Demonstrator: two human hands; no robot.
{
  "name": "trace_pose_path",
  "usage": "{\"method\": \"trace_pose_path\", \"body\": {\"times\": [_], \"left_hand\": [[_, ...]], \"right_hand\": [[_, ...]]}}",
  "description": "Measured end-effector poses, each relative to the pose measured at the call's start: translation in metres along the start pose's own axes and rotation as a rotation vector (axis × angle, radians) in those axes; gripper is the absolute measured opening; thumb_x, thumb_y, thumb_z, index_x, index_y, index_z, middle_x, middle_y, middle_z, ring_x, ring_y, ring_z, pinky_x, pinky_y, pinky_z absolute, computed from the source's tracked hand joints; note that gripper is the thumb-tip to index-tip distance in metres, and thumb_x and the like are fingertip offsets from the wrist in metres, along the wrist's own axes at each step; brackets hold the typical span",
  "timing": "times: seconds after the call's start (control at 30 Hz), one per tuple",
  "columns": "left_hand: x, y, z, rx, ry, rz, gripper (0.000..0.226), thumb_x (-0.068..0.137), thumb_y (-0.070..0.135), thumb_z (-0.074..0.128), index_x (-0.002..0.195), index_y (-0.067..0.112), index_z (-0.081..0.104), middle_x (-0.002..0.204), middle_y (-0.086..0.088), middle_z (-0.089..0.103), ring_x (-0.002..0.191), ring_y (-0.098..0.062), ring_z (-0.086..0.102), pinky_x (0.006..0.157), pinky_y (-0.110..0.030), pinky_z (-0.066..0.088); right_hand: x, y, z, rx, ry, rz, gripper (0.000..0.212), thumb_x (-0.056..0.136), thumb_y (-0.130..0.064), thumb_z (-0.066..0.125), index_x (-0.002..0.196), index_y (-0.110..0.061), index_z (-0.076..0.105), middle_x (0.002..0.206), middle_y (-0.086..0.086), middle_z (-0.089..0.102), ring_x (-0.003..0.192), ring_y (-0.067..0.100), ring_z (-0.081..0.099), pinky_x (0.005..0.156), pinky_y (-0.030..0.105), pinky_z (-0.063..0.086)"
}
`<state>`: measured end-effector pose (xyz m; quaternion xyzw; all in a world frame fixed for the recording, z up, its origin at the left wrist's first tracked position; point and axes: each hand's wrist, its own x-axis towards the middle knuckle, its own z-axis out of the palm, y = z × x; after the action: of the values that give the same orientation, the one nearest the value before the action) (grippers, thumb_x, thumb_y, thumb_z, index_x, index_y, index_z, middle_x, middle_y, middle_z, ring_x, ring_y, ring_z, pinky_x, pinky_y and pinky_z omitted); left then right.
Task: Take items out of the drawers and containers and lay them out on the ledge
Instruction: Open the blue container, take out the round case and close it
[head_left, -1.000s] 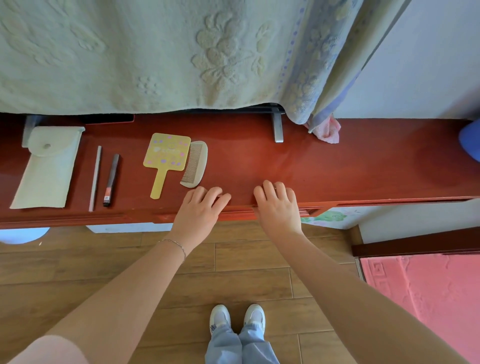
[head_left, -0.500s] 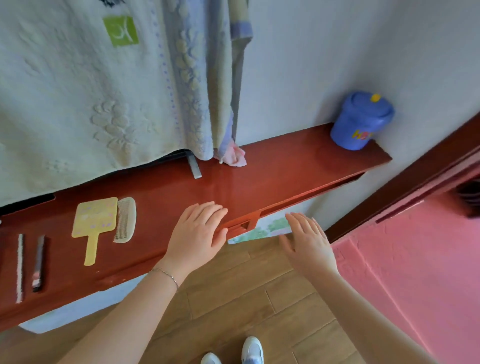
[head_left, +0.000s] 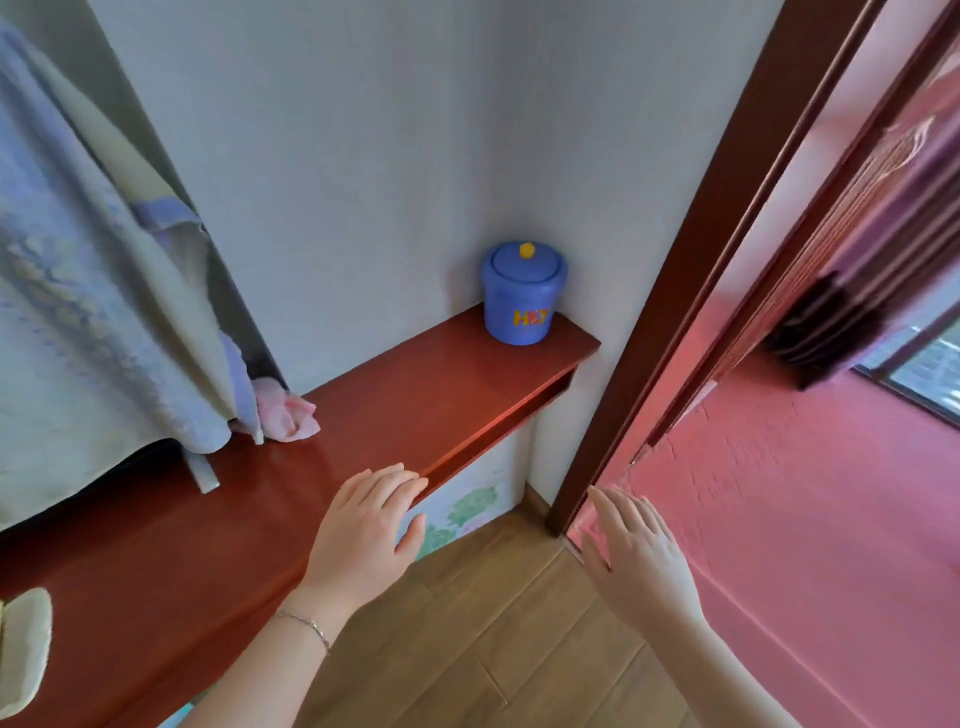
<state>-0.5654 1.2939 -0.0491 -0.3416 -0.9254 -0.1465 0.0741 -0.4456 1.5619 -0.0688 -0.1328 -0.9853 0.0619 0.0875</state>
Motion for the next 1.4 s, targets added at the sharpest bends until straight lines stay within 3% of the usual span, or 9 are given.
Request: {"method": "trace_pose_path", "body": {"times": [0.2,0.43,0.6,0.77,0.93,1.0,1.13,1.27,1.4], "left_hand": [[0.054,0.015,0.008,0.005,0.029,0.02,0.039,0.087,0.033,0.039,0.111,0.016,0.066,0.112,0.006,0.065,0.112,-0.013,0.057,0.1,-0.032,0.04],[0.123,0.003,0.025,0.033,0.009,0.048,0.038,0.084,0.033,0.042,0.11,0.017,0.066,0.11,0.005,0.066,0.11,-0.014,0.058,0.095,-0.036,0.045],[0.187,-0.021,0.039,0.014,0.024,0.059,0.038,0.084,0.032,0.042,0.109,0.017,0.066,0.109,0.006,0.065,0.109,-0.015,0.059,0.097,-0.034,0.042],[0.259,-0.047,0.042,-0.037,0.081,0.044,0.038,0.083,0.032,0.043,0.11,0.015,0.065,0.109,0.004,0.065,0.108,-0.016,0.058,0.097,-0.028,0.033],[0.309,-0.061,0.046,-0.044,0.087,0.06,0.039,0.083,0.031,0.044,0.11,0.013,0.065,0.107,0.0,0.065,0.101,-0.019,0.06,0.093,-0.028,0.034],[0.323,-0.065,0.05,-0.041,0.073,0.053,0.039,0.083,0.031,0.044,0.11,0.013,0.065,0.107,0.0,0.065,0.101,-0.02,0.06,0.093,-0.029,0.035],[0.343,-0.071,0.055,-0.038,0.046,0.041,0.039,0.083,0.031,0.044,0.11,0.014,0.065,0.106,0.0,0.066,0.101,-0.02,0.059,0.09,-0.029,0.039],[0.36,-0.066,0.054,-0.085,0.028,0.0,0.039,0.086,0.035,0.043,0.111,0.015,0.065,0.107,0.0,0.066,0.098,-0.021,0.061,0.08,-0.032,0.051],[0.389,-0.048,0.052,-0.169,0.001,-0.053,0.047,0.086,0.047,0.04,0.115,0.018,0.063,0.111,0.003,0.064,0.1,-0.016,0.059,0.078,-0.028,0.05]], "right_hand": [[0.048,0.03,-0.012,0.015,0.026,-0.009,0.046,0.08,-0.03,0.066,0.122,-0.011,0.06,0.12,0.004,0.065,0.115,0.023,0.058,0.102,0.04,0.038],[0.118,0.033,-0.005,0.073,0.039,-0.052,0.049,0.077,-0.028,0.07,0.121,-0.009,0.06,0.118,0.004,0.065,0.115,0.023,0.058,0.104,0.036,0.032],[0.184,0.034,0.0,0.086,-0.004,-0.035,0.05,0.081,-0.036,0.046,0.12,-0.008,0.059,0.117,0.004,0.064,0.112,0.022,0.059,0.105,0.036,0.035],[0.255,0.035,-0.002,0.125,-0.044,-0.009,0.059,0.082,-0.043,0.04,0.127,-0.008,0.054,0.125,0.007,0.06,0.115,0.025,0.056,0.098,0.039,0.046],[0.31,0.032,-0.003,0.163,-0.047,0.009,0.067,0.082,-0.048,0.035,0.134,-0.007,0.048,0.131,0.01,0.055,0.119,0.029,0.051,0.099,0.04,0.045],[0.328,0.032,-0.005,0.181,-0.039,-0.009,0.073,0.081,-0.053,0.032,0.138,-0.008,0.042,0.138,0.009,0.049,0.125,0.027,0.046,0.104,0.034,0.036],[0.358,0.034,-0.001,0.283,-0.139,-0.02,0.076,0.087,-0.052,0.049,0.147,-0.015,0.021,0.153,-0.002,0.025,0.14,0.015,0.023,0.111,0.023,0.019],[0.378,0.038,0.007,0.365,-0.167,-0.042,0.093,0.077,-0.064,0.05,0.148,-0.015,0.015,0.155,-0.002,0.022,0.14,0.013,0.022,0.107,0.018,0.018],[0.397,0.043,0.01,0.465,-0.258,-0.051,0.104,0.075,-0.052,0.068,0.149,-0.016,0.004,0.157,-0.005,0.009,0.142,0.009,0.012,0.105,0.014,0.012]]}}
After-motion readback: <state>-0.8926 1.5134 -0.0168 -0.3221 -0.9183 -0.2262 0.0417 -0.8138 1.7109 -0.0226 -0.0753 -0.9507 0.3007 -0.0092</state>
